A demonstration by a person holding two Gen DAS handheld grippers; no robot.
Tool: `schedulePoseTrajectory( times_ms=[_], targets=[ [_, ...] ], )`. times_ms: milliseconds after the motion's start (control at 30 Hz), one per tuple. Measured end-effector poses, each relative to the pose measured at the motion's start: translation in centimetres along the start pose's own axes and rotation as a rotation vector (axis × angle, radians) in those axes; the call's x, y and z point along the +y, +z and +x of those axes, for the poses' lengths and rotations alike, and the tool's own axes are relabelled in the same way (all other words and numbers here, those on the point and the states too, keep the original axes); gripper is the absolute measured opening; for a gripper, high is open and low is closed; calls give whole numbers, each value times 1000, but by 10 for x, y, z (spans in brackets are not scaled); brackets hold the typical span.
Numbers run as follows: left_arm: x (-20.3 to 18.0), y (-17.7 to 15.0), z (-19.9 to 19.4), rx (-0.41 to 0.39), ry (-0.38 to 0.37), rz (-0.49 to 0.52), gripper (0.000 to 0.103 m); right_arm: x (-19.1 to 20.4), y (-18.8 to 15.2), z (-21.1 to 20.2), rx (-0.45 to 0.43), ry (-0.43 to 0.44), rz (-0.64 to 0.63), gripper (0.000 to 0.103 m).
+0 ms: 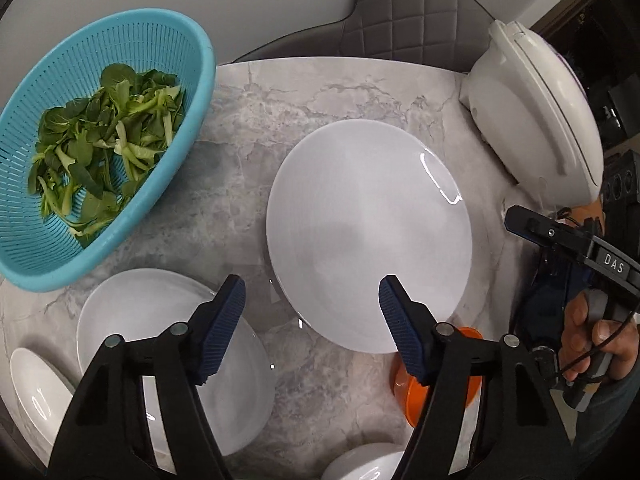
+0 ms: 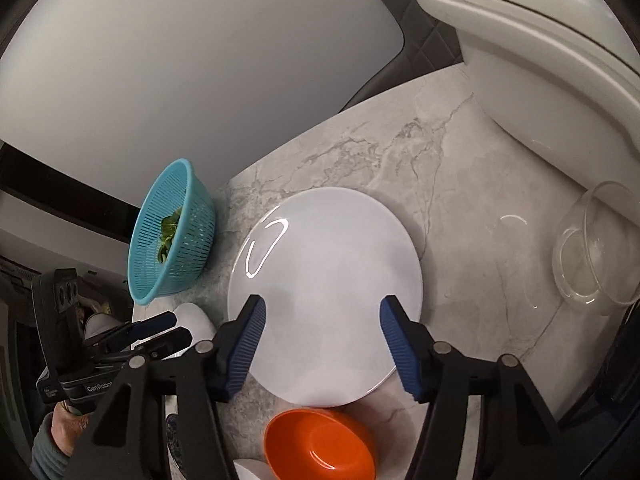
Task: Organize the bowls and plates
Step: 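Move both grippers toward the large white plate's rim, then close the left gripper on the large white plate's rim while the right gripper grips its opposite rim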
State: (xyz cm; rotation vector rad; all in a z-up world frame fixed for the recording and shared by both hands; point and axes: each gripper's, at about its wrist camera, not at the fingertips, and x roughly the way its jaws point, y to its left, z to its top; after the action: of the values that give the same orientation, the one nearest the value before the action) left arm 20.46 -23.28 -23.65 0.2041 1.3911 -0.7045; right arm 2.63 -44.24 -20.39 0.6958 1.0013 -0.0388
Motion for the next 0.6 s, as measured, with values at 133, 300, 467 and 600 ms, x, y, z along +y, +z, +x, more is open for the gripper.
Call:
schedulePoseTrajectory(
  times_ms=[133, 300, 467, 600],
  targets=[
    [7, 19, 24, 26, -9, -9, 67, -16, 1, 18, 27, -19, 25, 64],
    [20, 27, 47, 57, -26, -34, 67, -37, 3, 28, 31, -61, 56, 64],
    [22, 36, 66, 82, -18, -25, 67, -51, 2, 40, 62, -56, 78, 64],
    [18, 40, 79, 107, -7, -11, 67, -60, 0, 52, 95, -42, 101, 62]
  ],
)
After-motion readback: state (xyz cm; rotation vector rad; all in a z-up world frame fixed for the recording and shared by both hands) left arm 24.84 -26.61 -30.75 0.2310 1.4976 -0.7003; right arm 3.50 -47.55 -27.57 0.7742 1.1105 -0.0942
